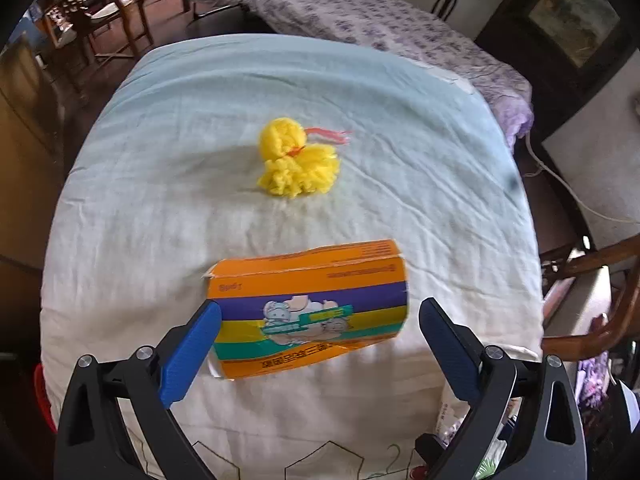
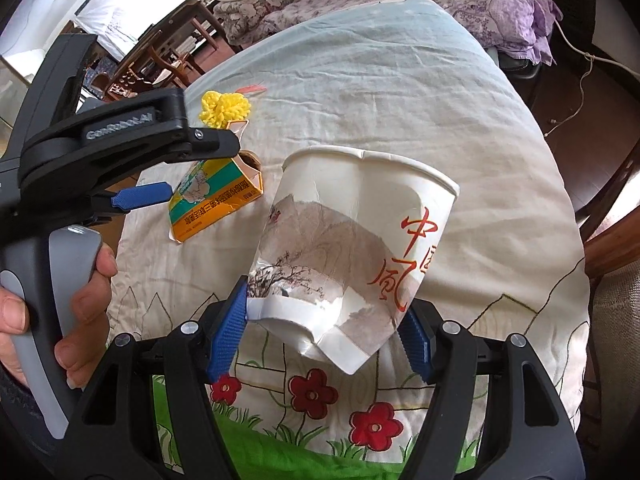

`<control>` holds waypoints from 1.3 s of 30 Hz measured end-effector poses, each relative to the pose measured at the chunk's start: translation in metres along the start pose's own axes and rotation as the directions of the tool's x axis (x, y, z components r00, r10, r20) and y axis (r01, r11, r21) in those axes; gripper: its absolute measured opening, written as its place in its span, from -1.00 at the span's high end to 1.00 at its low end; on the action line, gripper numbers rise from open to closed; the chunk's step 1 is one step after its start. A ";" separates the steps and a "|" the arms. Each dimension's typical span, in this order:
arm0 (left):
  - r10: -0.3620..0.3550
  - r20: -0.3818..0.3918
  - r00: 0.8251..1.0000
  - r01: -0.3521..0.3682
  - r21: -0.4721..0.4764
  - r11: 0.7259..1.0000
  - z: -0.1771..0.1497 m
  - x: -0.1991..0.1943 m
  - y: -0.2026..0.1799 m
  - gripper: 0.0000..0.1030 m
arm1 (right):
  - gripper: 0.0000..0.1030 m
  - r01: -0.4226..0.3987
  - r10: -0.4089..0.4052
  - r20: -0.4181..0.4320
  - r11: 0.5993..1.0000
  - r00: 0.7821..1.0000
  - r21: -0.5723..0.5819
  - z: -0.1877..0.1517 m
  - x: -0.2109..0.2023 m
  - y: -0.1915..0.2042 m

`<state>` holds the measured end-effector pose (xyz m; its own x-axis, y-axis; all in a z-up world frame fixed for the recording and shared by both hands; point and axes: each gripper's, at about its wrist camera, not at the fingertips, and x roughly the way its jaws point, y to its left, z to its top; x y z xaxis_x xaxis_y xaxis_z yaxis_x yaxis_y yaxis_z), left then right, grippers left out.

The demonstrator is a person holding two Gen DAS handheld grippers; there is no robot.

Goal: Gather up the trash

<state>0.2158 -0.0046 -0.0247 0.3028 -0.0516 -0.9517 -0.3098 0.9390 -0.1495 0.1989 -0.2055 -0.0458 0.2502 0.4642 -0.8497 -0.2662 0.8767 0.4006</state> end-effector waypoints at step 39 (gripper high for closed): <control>-0.014 -0.020 1.000 0.013 -0.047 0.999 -0.003 -0.014 -0.005 -0.88 | -0.32 0.008 -0.008 0.002 1.000 1.000 -0.011 -0.002 0.002 0.002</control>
<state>0.2103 -0.0092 -0.0111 0.2888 -0.0714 -0.9547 -0.3481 0.9211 -0.1742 0.1972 -0.2029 -0.0468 0.2540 0.4574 -0.8522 -0.2742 0.8790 0.3900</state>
